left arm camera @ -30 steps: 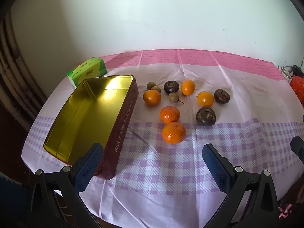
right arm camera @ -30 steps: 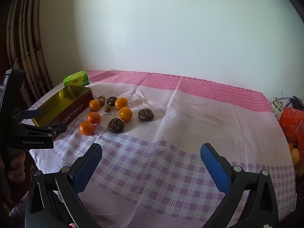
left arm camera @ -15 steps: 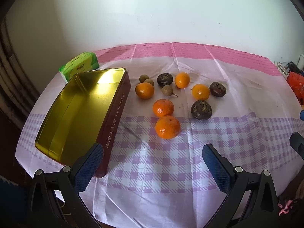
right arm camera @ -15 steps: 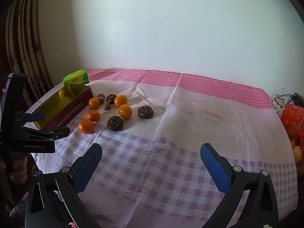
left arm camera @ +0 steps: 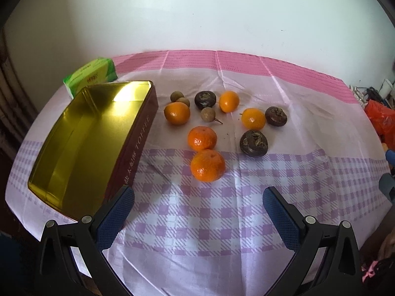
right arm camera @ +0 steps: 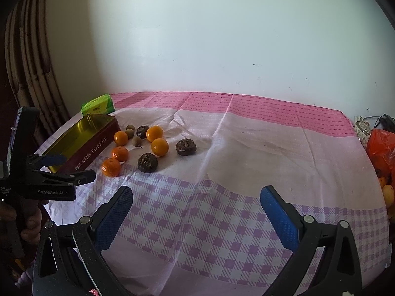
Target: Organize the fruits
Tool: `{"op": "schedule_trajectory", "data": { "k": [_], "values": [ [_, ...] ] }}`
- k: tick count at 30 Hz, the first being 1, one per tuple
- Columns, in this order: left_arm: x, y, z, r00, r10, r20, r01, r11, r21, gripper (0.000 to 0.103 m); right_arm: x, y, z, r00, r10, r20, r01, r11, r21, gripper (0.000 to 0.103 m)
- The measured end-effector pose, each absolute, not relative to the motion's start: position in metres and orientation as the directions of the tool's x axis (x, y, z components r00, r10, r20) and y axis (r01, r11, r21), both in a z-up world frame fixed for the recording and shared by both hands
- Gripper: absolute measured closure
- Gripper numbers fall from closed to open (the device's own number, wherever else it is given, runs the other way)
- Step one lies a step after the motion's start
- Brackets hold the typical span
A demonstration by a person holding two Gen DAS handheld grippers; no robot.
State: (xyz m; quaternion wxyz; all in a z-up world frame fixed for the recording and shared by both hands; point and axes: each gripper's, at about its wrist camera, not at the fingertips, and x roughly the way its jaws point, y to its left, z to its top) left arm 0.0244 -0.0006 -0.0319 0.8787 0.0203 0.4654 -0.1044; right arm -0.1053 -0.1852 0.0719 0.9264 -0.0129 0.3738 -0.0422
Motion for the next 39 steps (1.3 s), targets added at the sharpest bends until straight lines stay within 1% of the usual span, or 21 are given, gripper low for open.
{"op": "schedule_trajectory", "data": {
  "k": [7,11,13,15,17,23,25,27,28,29,30,34,39],
  "values": [
    [0.041,-0.002,-0.040,0.531,-0.170,-0.830,0.185,0.979,-0.082,0.001,-0.108,-0.186,0.077,0.722,-0.072,-0.688,0.059,0.997,-0.042,0.000],
    [0.050,-0.011,-0.044,0.554,-0.136,-0.821,0.207,0.978,-0.023,0.002,-0.107,-0.189,0.076,0.718,-0.069,-0.693,0.063,0.997,-0.034,0.000],
    [0.055,-0.017,-0.046,0.562,-0.119,-0.818,0.217,0.976,0.008,0.006,-0.106,-0.190,0.074,0.711,-0.066,-0.700,0.066,0.997,-0.027,0.000],
    [0.059,-0.021,-0.051,0.562,-0.097,-0.821,0.223,0.974,0.037,0.012,-0.107,-0.192,0.072,0.706,-0.065,-0.705,0.070,0.997,-0.022,0.000],
    [0.065,-0.023,-0.057,0.547,-0.084,-0.833,0.221,0.974,0.047,0.016,-0.107,-0.193,0.070,0.698,-0.063,-0.713,0.073,0.997,-0.017,0.000],
    [0.073,-0.020,-0.074,0.520,-0.069,-0.852,0.207,0.977,0.047,0.017,-0.103,-0.195,0.062,0.676,-0.057,-0.735,0.086,0.996,0.002,0.000],
    [0.074,-0.021,-0.079,0.515,-0.060,-0.855,0.208,0.976,0.057,0.021,-0.101,-0.197,0.060,0.667,-0.051,-0.744,0.088,0.996,0.010,0.000],
    [0.075,-0.024,-0.085,0.505,-0.054,-0.862,0.216,0.974,0.065,0.033,-0.100,-0.197,0.057,0.660,-0.047,-0.750,0.088,0.996,0.014,0.000],
    [0.075,-0.026,-0.087,0.498,-0.057,-0.865,0.225,0.972,0.066,0.036,-0.100,-0.198,0.056,0.658,-0.048,-0.751,0.088,0.996,0.014,0.000],
    [0.074,-0.026,-0.087,0.508,-0.069,-0.859,0.228,0.972,0.057,0.047,-0.100,-0.198,0.056,0.657,-0.048,-0.752,0.089,0.996,0.014,0.000],
    [0.073,-0.026,-0.086,0.510,-0.076,-0.857,0.235,0.971,0.053,0.060,-0.099,-0.198,0.056,0.657,-0.049,-0.753,0.089,0.996,0.013,0.000],
    [0.070,-0.033,-0.085,0.524,-0.031,-0.851,0.244,0.963,0.115,0.061,-0.098,-0.198,0.055,0.655,-0.049,-0.754,0.091,0.996,0.014,0.000],
    [0.062,-0.032,-0.075,0.515,-0.025,-0.857,0.231,0.967,0.111,0.061,-0.099,-0.199,0.056,0.661,-0.055,-0.748,0.092,0.996,0.008,0.000]
  ]
}}
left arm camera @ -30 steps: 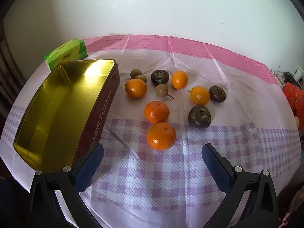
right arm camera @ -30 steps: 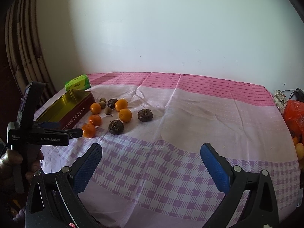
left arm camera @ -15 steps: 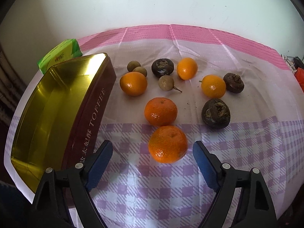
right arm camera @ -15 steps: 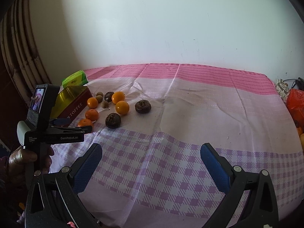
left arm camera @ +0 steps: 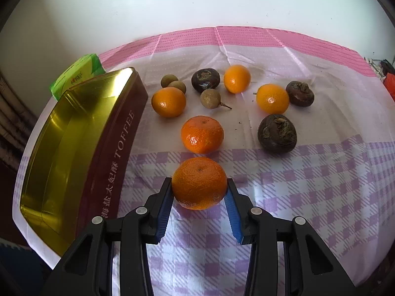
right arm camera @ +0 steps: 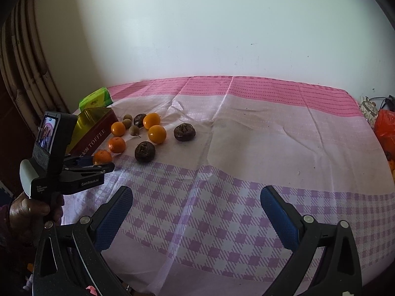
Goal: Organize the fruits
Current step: 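Grasp the large mandarin with the left tool, then release the mandarin into the gold tin with the left tool while the right tool grasps a dark fruit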
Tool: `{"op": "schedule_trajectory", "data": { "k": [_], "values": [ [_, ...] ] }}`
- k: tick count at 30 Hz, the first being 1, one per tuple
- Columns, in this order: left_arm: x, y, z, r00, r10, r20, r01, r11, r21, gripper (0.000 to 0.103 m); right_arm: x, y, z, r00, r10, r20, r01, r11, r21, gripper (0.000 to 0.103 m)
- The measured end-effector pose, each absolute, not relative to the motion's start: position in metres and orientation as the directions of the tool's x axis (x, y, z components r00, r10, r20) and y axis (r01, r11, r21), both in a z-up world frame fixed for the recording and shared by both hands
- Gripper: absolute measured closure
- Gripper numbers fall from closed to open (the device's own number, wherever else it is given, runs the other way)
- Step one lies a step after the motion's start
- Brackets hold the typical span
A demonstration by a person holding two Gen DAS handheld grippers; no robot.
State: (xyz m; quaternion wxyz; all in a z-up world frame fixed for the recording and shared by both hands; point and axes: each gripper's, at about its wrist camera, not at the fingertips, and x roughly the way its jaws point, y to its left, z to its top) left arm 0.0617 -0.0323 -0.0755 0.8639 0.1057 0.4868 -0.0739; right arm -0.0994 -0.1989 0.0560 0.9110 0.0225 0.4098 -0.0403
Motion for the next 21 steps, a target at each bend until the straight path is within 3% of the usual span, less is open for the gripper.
{"op": "schedule_trajectory", "data": {
  "k": [14,21],
  "values": [
    [0.024,-0.021,-0.014,0.586,-0.053,-0.809,0.246,0.962,0.115,0.061,-0.101,-0.183,0.047,0.642,-0.022,-0.767,0.035,0.999,0.000,0.000],
    [0.015,0.001,0.003,0.595,-0.059,-0.802,0.228,0.969,0.098,0.061,-0.083,-0.165,0.049,0.626,0.076,-0.776,-0.047,0.997,0.059,0.000]
  ]
}}
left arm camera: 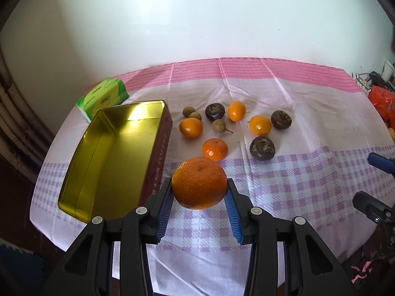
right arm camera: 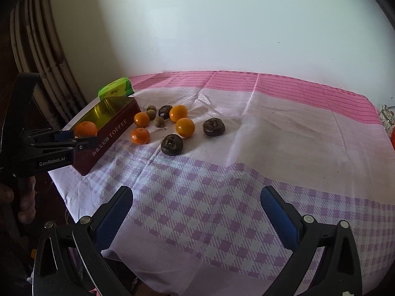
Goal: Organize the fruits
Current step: 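Release the mandarin into the gold tin with the left tool while the right tool grasps a dark fruit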
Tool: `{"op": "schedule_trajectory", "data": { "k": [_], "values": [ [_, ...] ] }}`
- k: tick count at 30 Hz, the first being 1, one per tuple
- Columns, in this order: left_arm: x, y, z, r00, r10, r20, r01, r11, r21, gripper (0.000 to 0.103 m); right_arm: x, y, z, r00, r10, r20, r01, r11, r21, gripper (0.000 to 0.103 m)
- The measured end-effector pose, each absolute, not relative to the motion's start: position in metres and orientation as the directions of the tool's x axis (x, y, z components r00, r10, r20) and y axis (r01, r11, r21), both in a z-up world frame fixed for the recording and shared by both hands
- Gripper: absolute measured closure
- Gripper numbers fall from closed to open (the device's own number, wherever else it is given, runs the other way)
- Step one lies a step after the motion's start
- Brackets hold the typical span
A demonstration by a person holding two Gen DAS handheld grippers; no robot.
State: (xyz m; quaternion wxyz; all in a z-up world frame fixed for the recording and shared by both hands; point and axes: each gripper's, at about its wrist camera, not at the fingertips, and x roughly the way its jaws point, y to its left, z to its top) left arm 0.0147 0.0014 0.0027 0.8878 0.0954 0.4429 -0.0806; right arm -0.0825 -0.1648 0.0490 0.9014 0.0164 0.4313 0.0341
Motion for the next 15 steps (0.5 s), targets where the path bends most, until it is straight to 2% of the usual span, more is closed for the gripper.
{"op": "schedule_trajectory", "data": {
  "k": [5,10,15],
  "values": [
    [0.009,0.024,0.008,0.594,-0.059,-0.802,0.190,0.980,0.068,0.061,-0.044,-0.143,0.037,0.597,0.109,-0.795,-0.136,0.990,0.034,0.001],
    [0.011,0.045,0.011,0.595,-0.049,-0.803,0.144,0.988,0.047,0.061,-0.009,-0.131,0.010,0.556,0.091,-0.826,-0.162,0.987,0.000,0.018],
    [0.019,0.059,0.012,0.596,-0.035,-0.802,0.123,0.991,0.048,0.061,0.014,-0.132,-0.009,0.520,0.092,-0.849,-0.130,0.991,0.028,0.021]
  ]
}}
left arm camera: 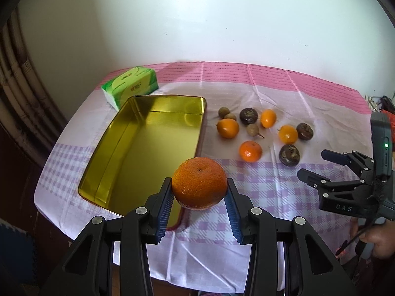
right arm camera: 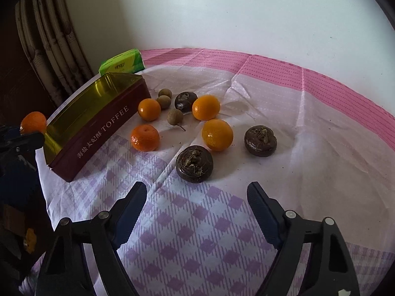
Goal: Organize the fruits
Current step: 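Release the mandarin into the gold tin with the left tool while the right tool grasps a dark fruit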
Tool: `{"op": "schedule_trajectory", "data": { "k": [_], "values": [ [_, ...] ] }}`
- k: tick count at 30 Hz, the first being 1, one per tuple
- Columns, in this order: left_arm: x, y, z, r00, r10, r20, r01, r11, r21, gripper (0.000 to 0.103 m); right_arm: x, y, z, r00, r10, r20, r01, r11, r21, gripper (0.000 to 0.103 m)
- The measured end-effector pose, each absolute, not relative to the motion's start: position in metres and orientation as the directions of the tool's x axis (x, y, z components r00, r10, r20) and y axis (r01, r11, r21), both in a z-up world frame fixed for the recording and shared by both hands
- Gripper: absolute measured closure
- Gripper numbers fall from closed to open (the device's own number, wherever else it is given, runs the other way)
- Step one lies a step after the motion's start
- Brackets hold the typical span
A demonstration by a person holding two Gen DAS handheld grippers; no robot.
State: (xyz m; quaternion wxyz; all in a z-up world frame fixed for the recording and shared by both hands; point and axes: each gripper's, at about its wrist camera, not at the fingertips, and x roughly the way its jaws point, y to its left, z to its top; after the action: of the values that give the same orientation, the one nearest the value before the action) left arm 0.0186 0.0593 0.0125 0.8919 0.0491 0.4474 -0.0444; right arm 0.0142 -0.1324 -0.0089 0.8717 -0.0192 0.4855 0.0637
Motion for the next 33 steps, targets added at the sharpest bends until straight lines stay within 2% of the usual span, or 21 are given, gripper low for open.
{"op": "schedule_trajectory", "data": {
  "k": [5,8,14,15,22,33],
  "values": [
    [0.034,0.074,0.011,0.590,-0.016,-0.808,0.109,0.992,0.060,0.061,0.032,-0.130,-0.022,0.506,0.075,-0.859,-0.112,0.993,0.021,0.021],
    [0.048,0.084,0.009,0.584,0.005,-0.812,0.095,0.993,0.075,0.061,0.042,-0.129,-0.031,0.495,0.059,-0.867,-0.101,0.995,0.010,0.026],
    [0.086,0.103,0.001,0.581,0.079,-0.810,0.071,0.987,0.147,0.061,0.048,-0.126,-0.038,0.501,0.048,-0.864,-0.115,0.993,-0.012,0.056],
    [0.093,0.107,-0.002,0.578,0.087,-0.811,0.069,0.986,0.154,0.061,0.048,-0.124,-0.039,0.502,0.036,-0.864,-0.119,0.993,-0.027,0.064],
    [0.129,0.124,-0.023,0.554,0.139,-0.821,0.056,0.977,0.204,0.061,0.037,-0.124,-0.035,0.503,0.033,-0.864,-0.125,0.991,-0.035,0.065],
    [0.171,0.141,-0.052,0.510,0.198,-0.837,0.042,0.966,0.254,0.060,0.014,-0.133,0.002,0.548,0.038,-0.835,-0.106,0.994,-0.024,0.065]
  ]
}}
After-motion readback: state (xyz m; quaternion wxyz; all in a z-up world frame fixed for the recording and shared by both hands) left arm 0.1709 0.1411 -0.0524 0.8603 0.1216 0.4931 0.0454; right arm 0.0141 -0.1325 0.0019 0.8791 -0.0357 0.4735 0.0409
